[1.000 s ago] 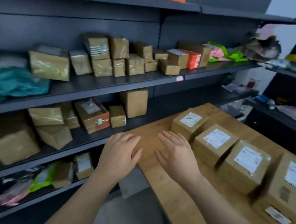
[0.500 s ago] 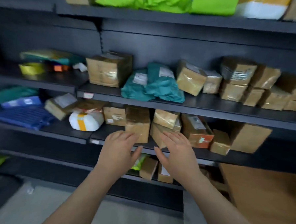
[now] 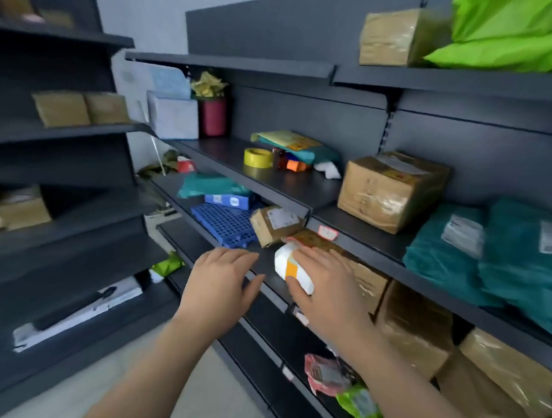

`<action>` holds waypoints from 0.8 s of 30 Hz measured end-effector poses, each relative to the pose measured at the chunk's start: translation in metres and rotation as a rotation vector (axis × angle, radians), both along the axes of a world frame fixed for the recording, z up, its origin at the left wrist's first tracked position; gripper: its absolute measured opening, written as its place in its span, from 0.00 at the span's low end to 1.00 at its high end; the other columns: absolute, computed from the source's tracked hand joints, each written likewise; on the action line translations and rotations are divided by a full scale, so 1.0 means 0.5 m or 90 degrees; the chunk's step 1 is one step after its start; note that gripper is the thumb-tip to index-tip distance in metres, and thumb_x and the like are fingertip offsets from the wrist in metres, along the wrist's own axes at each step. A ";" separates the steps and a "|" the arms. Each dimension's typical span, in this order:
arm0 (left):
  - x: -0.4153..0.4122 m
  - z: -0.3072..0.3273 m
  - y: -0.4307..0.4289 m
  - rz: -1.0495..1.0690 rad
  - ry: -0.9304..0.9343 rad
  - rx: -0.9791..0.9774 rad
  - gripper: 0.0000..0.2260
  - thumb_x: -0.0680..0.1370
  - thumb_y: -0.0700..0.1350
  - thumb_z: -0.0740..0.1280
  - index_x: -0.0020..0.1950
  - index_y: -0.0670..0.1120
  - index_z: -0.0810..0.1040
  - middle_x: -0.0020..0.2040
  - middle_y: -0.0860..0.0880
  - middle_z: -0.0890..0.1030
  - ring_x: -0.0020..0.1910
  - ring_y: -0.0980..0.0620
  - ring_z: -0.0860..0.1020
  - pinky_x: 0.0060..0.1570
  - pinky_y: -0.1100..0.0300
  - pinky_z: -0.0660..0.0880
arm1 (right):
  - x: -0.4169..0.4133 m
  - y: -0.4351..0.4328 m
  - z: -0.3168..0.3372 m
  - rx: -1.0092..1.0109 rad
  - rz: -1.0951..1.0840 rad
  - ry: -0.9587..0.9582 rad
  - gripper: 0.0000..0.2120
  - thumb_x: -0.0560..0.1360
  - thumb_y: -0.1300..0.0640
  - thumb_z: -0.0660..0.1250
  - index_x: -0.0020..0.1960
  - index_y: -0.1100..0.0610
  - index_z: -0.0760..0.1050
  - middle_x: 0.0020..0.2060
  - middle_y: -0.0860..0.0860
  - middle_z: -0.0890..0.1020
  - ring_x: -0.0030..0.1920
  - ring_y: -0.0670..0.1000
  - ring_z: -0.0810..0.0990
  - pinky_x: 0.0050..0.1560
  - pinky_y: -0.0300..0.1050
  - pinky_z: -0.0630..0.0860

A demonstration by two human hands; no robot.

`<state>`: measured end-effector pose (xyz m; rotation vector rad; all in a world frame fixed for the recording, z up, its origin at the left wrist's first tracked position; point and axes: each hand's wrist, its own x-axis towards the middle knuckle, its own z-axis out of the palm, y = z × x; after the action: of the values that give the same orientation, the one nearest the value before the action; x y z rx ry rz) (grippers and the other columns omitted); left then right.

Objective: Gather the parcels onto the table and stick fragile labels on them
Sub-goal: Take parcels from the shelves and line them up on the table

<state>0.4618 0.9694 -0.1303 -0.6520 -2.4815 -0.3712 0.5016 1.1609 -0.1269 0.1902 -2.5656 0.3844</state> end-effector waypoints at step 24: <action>-0.357 0.077 -0.558 0.399 0.030 -0.005 0.14 0.71 0.50 0.73 0.55 0.47 0.82 0.49 0.51 0.84 0.48 0.46 0.81 0.50 0.51 0.76 | -0.597 -0.568 0.057 -0.009 0.358 0.049 0.19 0.76 0.48 0.65 0.64 0.56 0.76 0.60 0.51 0.80 0.62 0.52 0.77 0.69 0.53 0.66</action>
<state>0.2833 0.6906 -0.0917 0.1293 -2.4823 -0.1016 0.2030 0.8770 -0.0983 0.9109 -2.3969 0.5848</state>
